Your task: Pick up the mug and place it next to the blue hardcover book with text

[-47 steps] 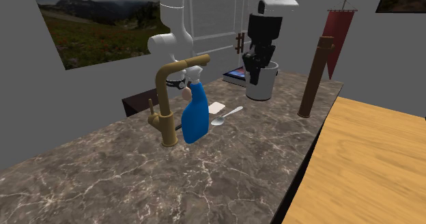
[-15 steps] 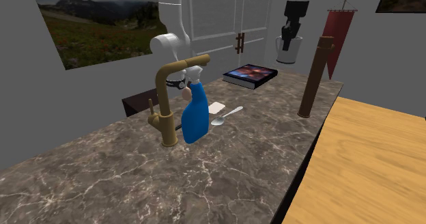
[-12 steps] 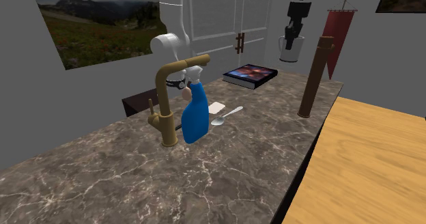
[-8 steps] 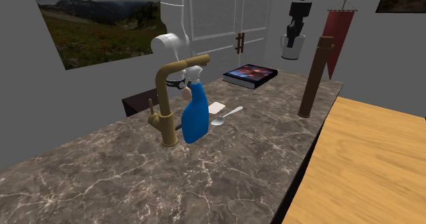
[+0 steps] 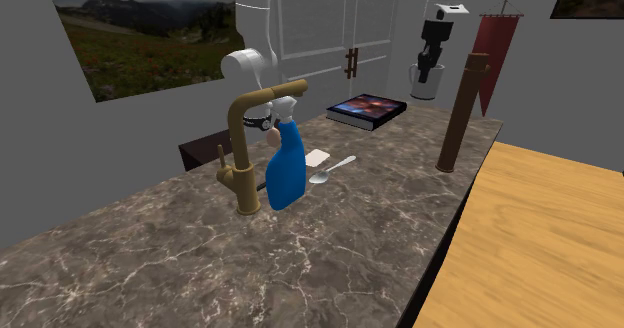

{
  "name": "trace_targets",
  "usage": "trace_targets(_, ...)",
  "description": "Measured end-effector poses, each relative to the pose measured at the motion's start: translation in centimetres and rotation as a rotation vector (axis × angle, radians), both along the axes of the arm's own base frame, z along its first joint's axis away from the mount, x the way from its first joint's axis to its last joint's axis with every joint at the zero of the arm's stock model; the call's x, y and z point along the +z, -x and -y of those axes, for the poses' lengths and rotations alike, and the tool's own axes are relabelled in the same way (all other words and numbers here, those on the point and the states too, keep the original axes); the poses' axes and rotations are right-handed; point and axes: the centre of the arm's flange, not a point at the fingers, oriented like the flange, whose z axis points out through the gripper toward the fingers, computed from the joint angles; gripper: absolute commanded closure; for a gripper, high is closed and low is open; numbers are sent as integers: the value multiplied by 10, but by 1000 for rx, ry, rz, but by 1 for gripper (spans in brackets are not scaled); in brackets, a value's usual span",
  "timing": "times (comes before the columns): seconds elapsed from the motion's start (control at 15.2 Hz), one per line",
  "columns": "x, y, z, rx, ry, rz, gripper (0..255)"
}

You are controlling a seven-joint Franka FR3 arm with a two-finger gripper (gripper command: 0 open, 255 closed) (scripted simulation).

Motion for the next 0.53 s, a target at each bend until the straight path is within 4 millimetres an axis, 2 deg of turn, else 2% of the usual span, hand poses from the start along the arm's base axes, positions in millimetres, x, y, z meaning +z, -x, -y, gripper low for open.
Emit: trace_targets(0.53,-41,1,-2,0,0,0,255)
